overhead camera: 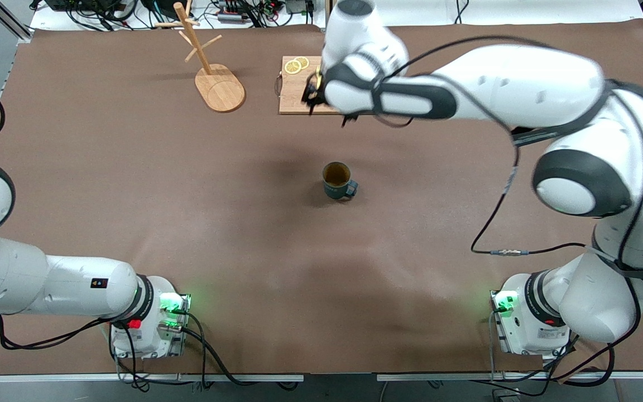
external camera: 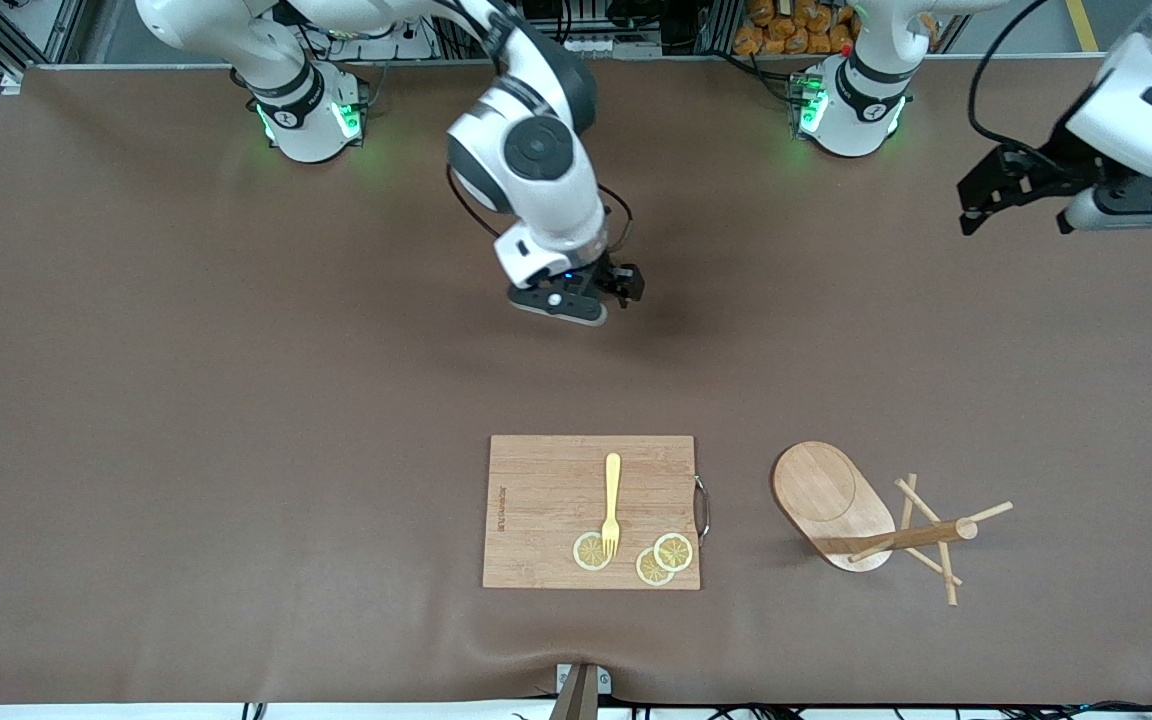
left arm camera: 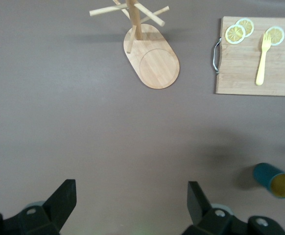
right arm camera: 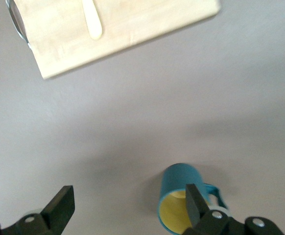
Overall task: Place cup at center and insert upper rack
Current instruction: 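Set down the mug, open the right gripper while the left gripper approaches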
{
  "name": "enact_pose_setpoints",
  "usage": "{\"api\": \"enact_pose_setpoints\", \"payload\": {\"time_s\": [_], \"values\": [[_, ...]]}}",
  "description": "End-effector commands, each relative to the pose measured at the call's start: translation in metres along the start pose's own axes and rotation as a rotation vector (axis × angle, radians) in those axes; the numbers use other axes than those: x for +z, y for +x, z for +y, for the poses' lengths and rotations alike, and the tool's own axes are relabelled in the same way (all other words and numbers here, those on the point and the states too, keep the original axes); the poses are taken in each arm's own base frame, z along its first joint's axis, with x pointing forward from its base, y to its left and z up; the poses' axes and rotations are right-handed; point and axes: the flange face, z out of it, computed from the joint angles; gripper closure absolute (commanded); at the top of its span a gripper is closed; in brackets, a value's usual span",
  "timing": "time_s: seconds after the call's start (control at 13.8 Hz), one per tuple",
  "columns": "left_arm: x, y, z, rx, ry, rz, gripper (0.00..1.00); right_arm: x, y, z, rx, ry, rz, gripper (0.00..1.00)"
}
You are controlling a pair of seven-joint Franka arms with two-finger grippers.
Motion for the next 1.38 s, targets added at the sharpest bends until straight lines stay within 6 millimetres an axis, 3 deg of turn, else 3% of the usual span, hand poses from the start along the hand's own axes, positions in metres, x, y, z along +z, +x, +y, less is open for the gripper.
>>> {"api": "enact_pose_setpoints", "payload": {"time_s": [0.0, 0.22, 0.43, 0.58, 0.72, 0.94, 1.3], "values": [[-0.006, -0.014, 0.040, -0.067, -0.011, 0.007, 0.00, -0.097, 0.029, 0.046, -0.007, -0.004, 0.007, 0.00], [-0.007, -0.024, 0.071, -0.126, -0.010, 0.013, 0.00, -0.199, 0.071, 0.110, -0.067, -0.034, 0.003, 0.00], [-0.007, -0.032, 0.111, -0.218, -0.037, 0.009, 0.00, -0.269, 0.104, 0.187, -0.172, -0.039, 0.028, 0.00], [-0.001, -0.038, 0.146, -0.280, -0.047, -0.005, 0.00, -0.300, 0.128, 0.246, -0.216, -0.052, 0.027, 0.00], [0.002, -0.047, 0.178, -0.308, -0.073, 0.006, 0.00, -0.323, 0.149, 0.299, -0.295, -0.055, 0.042, 0.00], [0.016, -0.066, 0.228, -0.310, -0.033, 0.074, 0.00, -0.340, 0.170, 0.359, -0.352, -0.091, 0.054, 0.00], [0.050, -0.105, 0.317, -0.409, 0.009, 0.173, 0.00, -0.342, 0.190, 0.416, -0.407, -0.215, 0.055, 0.00]]}}
